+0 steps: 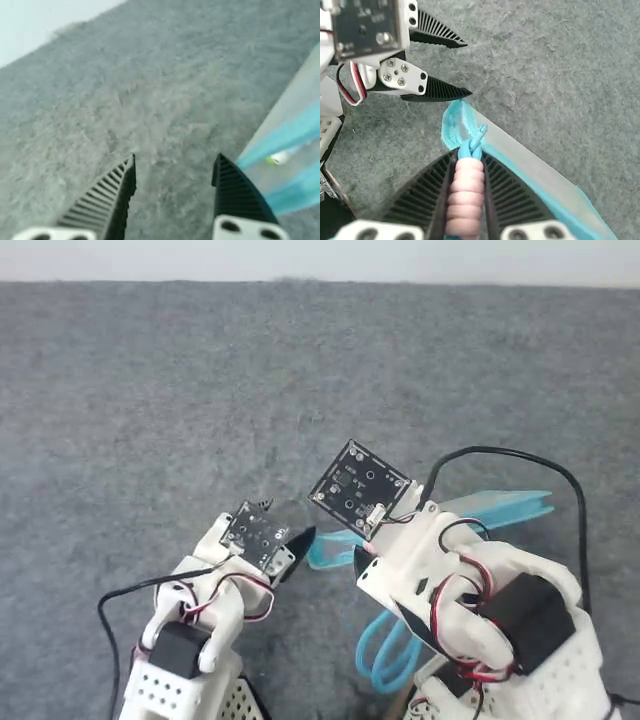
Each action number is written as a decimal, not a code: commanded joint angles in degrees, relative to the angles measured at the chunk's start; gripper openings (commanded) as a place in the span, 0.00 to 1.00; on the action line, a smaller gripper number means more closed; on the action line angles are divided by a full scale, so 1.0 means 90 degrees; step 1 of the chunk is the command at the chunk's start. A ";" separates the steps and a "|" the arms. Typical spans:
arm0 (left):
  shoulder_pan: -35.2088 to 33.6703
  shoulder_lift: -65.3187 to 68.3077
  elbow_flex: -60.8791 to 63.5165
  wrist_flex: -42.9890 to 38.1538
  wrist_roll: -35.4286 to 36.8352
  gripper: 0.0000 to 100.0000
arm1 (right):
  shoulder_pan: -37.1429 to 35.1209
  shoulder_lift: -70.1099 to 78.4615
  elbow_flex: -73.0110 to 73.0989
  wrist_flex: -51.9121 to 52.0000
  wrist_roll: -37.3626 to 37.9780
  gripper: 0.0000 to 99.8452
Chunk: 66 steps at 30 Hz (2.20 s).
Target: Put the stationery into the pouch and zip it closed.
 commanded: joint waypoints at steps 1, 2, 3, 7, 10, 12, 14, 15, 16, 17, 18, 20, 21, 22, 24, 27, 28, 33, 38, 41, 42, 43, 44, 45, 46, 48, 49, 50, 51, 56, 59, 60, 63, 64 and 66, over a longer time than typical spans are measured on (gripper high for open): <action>0.0039 0.0039 -0.0327 -0.0059 -0.0029 0.24 | -0.0054 -0.0103 -0.0381 -0.0210 0.0078 0.01; 0.0039 0.0029 -0.0278 -0.0098 -0.0029 0.24 | -0.0044 -0.0103 -0.0449 -0.0210 0.0078 0.01; 0.0039 0.0020 -0.0269 -0.0088 -0.0029 0.24 | -0.0034 -0.0103 -0.0518 -0.0210 0.0078 0.01; 0.0029 0.0020 -0.0308 -0.0049 -0.0029 0.24 | 0.0044 0.0034 -0.0557 -0.0190 0.0107 0.01; 0.0020 0.0020 -0.0317 -0.0049 -0.0029 0.24 | 0.0611 0.0454 -0.0576 -0.0503 0.0117 0.01; 0.0010 0.0020 -0.0317 -0.0049 -0.0029 0.24 | 0.0923 0.0728 -0.0586 -0.0757 0.0254 0.01; -0.0010 0.0020 -0.0317 -0.0049 -0.0029 0.24 | 0.0972 0.0894 -0.0586 -0.0825 0.0361 0.01; -0.0010 0.0020 -0.0317 -0.0049 -0.0029 0.24 | 0.0972 0.0962 -0.0586 -0.0845 0.0361 0.01; -0.0010 0.0020 -0.0317 -0.0049 -0.0029 0.24 | 0.0972 0.1001 -0.0586 -0.0864 0.0361 0.01; -0.0010 0.0020 -0.0317 -0.0049 -0.0029 0.24 | 0.0972 0.1031 -0.0586 -0.0874 0.0361 0.01; -0.0010 0.0020 -0.0317 -0.0049 -0.0039 0.24 | 0.0991 0.1050 -0.0586 -0.0874 0.0361 0.01; -0.0010 0.0020 -0.0327 -0.0049 -0.0039 0.24 | 0.1021 0.1079 -0.0586 -0.0884 0.0381 0.01; -0.0010 0.0020 -0.0327 -0.0049 -0.0039 0.24 | 0.1031 0.1089 -0.0576 -0.0943 0.0381 0.01; -0.0020 0.0020 -0.0327 -0.0049 -0.0039 0.24 | 0.1040 0.1089 -0.0557 -0.1001 0.0391 0.01; -0.0049 0.0020 -0.0337 -0.0049 -0.0039 0.24 | 0.1255 0.1089 -0.0557 -0.1099 0.0420 0.01; -0.0537 0.0020 -0.0513 0.0000 -0.0039 0.24 | 0.1636 0.1099 -0.0527 -0.1148 0.0527 0.01; -0.0645 0.0020 -0.0610 0.0127 -0.0049 0.24 | 0.1734 0.1099 -0.0469 -0.1187 0.0606 0.01; -0.0420 0.0020 -0.0698 0.0400 -0.0322 0.24 | 0.1773 0.1099 -0.0391 -0.1206 0.0615 0.01; -0.0361 0.0020 -0.0689 0.0361 -0.0313 0.24 | 0.1763 0.1099 -0.0391 -0.1138 0.0606 0.01; -0.0381 0.0020 -0.0689 0.0274 -0.0303 0.24 | 0.1763 0.1079 -0.0381 -0.1118 0.0606 0.01; -0.0488 0.0020 -0.0689 0.0205 -0.0303 0.24 | 0.1763 0.1079 -0.0381 -0.1099 0.0606 0.01; -0.0645 0.0020 -0.0689 0.0147 -0.0303 0.24 | 0.1753 0.1079 -0.0391 -0.1040 0.0606 0.01; -0.0742 0.0020 -0.0689 0.0078 -0.0303 0.24 | 0.1744 0.1060 -0.0391 -0.1011 0.0606 0.01; -0.0821 0.0020 -0.0650 0.0029 -0.0303 0.24 | 0.1665 0.1031 -0.0391 -0.0991 0.0606 0.01; -0.0840 0.0020 -0.0601 -0.0039 -0.0303 0.24 | 0.1538 0.1011 -0.0381 -0.0972 0.0606 0.01; -0.0830 0.0020 -0.0493 -0.0137 -0.0303 0.24 | 0.1275 0.1011 -0.0420 -0.0874 0.0596 0.01; -0.0830 0.0020 -0.0454 -0.0186 -0.0303 0.24 | 0.1128 0.1011 -0.0420 -0.0835 0.0586 0.01; -0.0830 0.0029 -0.0454 -0.0205 -0.0303 0.24 | 0.0972 0.1011 -0.0420 -0.0816 0.0527 0.01; -0.0830 0.0029 -0.0454 -0.0205 -0.0303 0.24 | 0.0855 0.1011 -0.0420 -0.0796 0.0410 0.01; -0.0830 0.0029 -0.0454 -0.0215 -0.0303 0.24 | 0.0454 0.1011 -0.0430 -0.0718 0.0283 0.01; -0.0830 0.0029 -0.0405 -0.0225 -0.0303 0.24 | 0.0415 0.1011 -0.0586 -0.0737 0.0156 0.01; -0.0830 0.0029 -0.0366 -0.0225 -0.0313 0.24 | 0.0415 0.1011 -0.0684 -0.0718 0.0117 0.01; -0.0703 0.0029 -0.0337 -0.0225 -0.0322 0.24 | 0.0259 0.1011 -0.0889 -0.0679 0.0088 0.01; -0.0606 0.0029 -0.0317 -0.0225 -0.0322 0.24 | 0.0171 0.1040 -0.0947 -0.0611 0.0068 0.01; -0.0420 0.0029 -0.0308 -0.0225 -0.0313 0.24 | -0.0044 0.1021 -0.0977 -0.0532 0.0059 0.01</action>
